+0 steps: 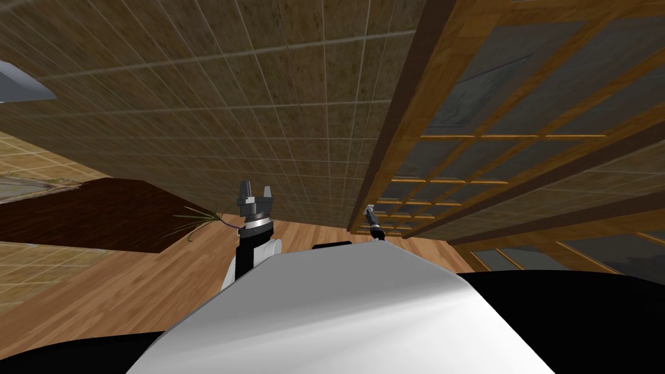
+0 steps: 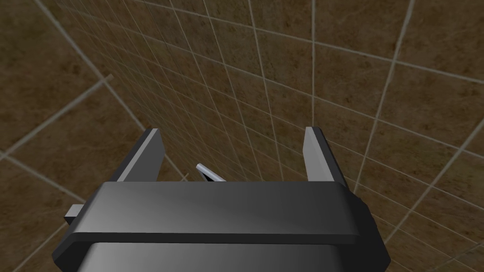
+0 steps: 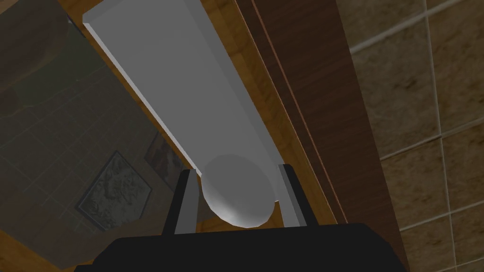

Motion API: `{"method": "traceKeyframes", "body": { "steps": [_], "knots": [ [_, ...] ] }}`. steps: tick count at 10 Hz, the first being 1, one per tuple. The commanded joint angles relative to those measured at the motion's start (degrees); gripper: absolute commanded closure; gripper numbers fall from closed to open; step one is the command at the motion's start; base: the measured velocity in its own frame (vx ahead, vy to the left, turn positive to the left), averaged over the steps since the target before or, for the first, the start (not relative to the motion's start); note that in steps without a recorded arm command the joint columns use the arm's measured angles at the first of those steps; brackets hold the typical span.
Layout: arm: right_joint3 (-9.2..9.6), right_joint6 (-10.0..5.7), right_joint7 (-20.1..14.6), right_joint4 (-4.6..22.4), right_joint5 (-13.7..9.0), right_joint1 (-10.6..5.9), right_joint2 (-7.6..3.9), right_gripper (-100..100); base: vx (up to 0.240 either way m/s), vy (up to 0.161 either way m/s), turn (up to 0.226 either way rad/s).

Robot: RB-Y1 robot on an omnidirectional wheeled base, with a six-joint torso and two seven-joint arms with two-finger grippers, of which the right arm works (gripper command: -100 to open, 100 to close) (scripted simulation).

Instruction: Pull the door open

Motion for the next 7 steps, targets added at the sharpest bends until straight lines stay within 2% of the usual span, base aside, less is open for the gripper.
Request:
{"method": "traceKeyframes", "body": {
  "steps": [1,2,6,7],
  "knots": [
    [-0.19,-0.84,-2.86,1.15,-1.3,-0.37,-1.24,100,-0.029,-0.002,0.033],
    [-0.19,-0.84,-3.39,1.15,-1.3,-0.37,-1.24,100,-0.028,0.001,0.017],
    [1.04,-0.86,-9.79,1.15,-3.04,-0.2,-1.81,100,-0.024,0.004,0.023],
    [1.04,-0.86,-9.94,1.15,-3.04,-0.2,-1.81,100,-0.022,0.0,0.006]
  ]
}}
